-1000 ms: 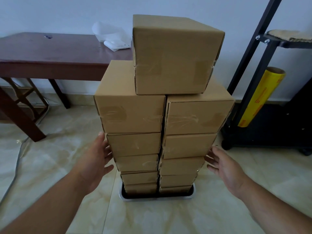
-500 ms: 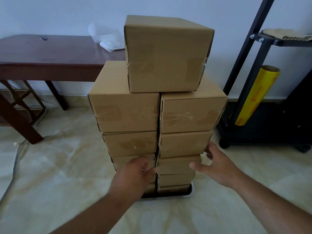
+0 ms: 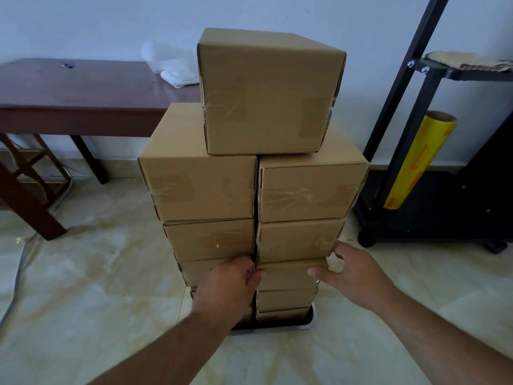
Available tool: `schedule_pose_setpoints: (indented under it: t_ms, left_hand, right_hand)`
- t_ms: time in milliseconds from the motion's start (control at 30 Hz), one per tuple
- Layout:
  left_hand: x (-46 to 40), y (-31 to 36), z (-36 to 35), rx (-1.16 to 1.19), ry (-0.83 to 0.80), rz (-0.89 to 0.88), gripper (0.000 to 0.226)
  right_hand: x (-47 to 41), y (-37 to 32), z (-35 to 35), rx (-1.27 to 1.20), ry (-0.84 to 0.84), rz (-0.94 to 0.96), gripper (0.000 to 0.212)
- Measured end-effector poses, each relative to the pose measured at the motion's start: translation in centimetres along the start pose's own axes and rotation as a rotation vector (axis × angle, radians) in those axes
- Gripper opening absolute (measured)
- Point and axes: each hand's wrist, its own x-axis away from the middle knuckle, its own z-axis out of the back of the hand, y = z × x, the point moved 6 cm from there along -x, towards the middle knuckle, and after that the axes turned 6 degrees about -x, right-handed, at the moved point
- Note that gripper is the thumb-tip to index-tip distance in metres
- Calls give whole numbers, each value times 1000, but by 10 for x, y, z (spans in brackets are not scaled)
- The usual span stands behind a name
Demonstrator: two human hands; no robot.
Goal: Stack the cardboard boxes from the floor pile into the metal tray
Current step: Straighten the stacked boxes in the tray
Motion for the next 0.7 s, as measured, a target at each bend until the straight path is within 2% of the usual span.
schedule_pose_setpoints:
  t_ms: [233,533,700]
  left_hand:
    - [-3,1,-1,-19,7,-30,31]
    - [-8,6,2,-87,41,-32,36]
    - [-6,-5,-3,-2,6,-40,28]
  right_hand:
    - [-2,8,-1,19,17,18,53]
    - [-8,19,0,-91,36,15,41]
    - [-8,21,-1,-96,31,29,41]
